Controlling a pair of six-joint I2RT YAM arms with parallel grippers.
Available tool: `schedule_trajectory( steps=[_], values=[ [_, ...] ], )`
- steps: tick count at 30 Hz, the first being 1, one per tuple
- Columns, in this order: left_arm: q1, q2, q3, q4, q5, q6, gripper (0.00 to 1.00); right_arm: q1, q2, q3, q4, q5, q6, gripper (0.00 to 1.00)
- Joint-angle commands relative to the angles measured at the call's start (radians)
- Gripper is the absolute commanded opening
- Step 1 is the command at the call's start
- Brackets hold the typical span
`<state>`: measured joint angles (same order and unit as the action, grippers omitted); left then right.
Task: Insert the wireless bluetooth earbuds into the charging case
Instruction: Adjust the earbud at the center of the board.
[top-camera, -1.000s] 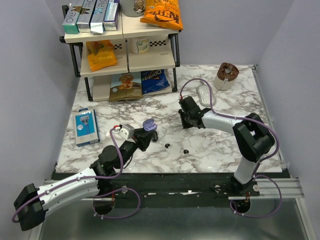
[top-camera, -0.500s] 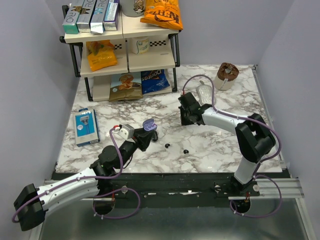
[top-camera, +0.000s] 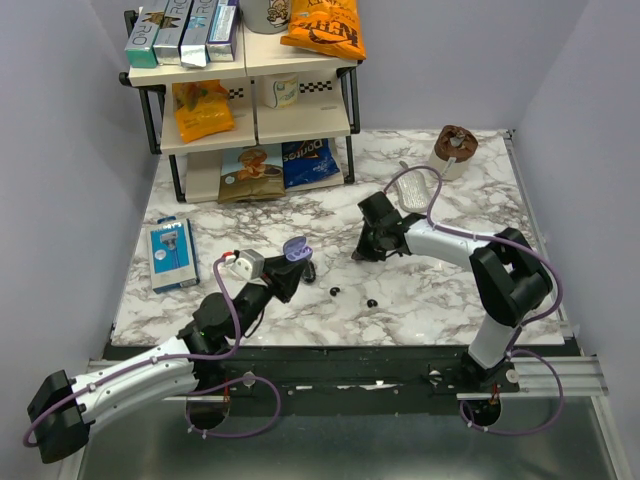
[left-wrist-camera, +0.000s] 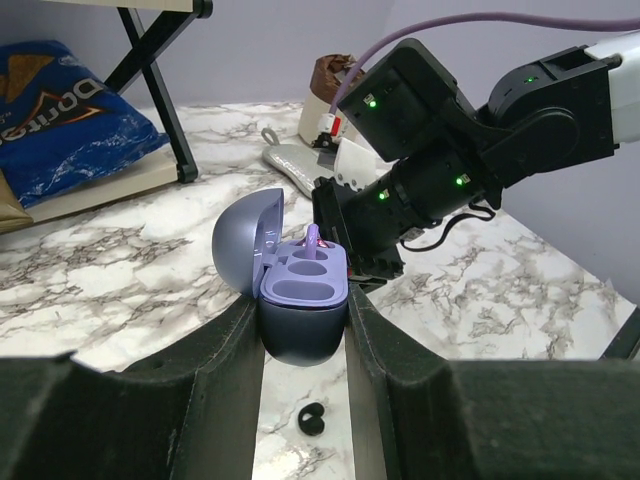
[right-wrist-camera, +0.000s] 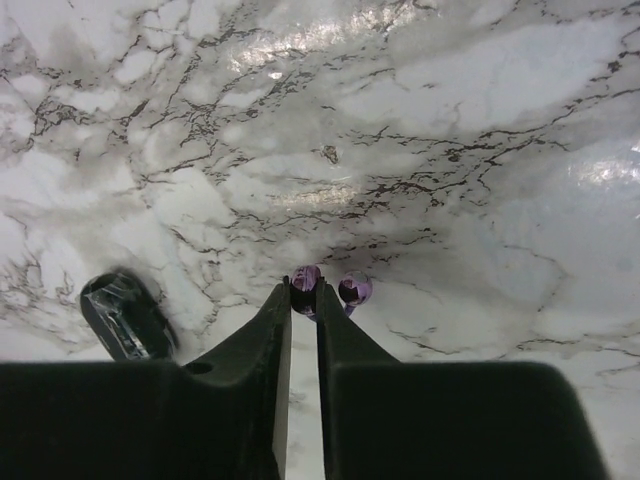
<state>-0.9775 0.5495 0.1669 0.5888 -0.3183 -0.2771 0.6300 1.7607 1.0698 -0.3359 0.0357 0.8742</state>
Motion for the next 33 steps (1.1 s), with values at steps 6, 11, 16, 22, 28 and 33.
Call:
schedule_trajectory(
  steps=[6,11,16,22,28,33],
  values=[
    [-0.007,-0.002,-0.009,0.008,-0.021,-0.002,0.0,0.004,0.017,0.01,-0.012,0.001,0.014,0.41],
    [-0.009,0.0,-0.01,0.008,-0.021,-0.004,0.0,0.005,-0.007,0.024,-0.025,0.024,-0.036,0.5],
    [-0.01,-0.003,-0.007,0.002,-0.021,-0.001,0.0,0.031,-0.075,0.047,-0.074,0.125,-0.249,0.52],
    [-0.01,0.013,-0.01,0.014,-0.021,-0.001,0.0,0.059,-0.138,-0.043,0.02,0.115,-0.573,0.51],
    [-0.012,0.023,0.0,0.006,-0.018,0.006,0.0,0.066,-0.135,-0.143,0.123,0.075,-0.78,0.44],
    [-0.013,0.02,0.005,-0.004,-0.013,0.007,0.0,0.086,-0.098,-0.114,0.13,0.061,-0.811,0.45]
  ],
)
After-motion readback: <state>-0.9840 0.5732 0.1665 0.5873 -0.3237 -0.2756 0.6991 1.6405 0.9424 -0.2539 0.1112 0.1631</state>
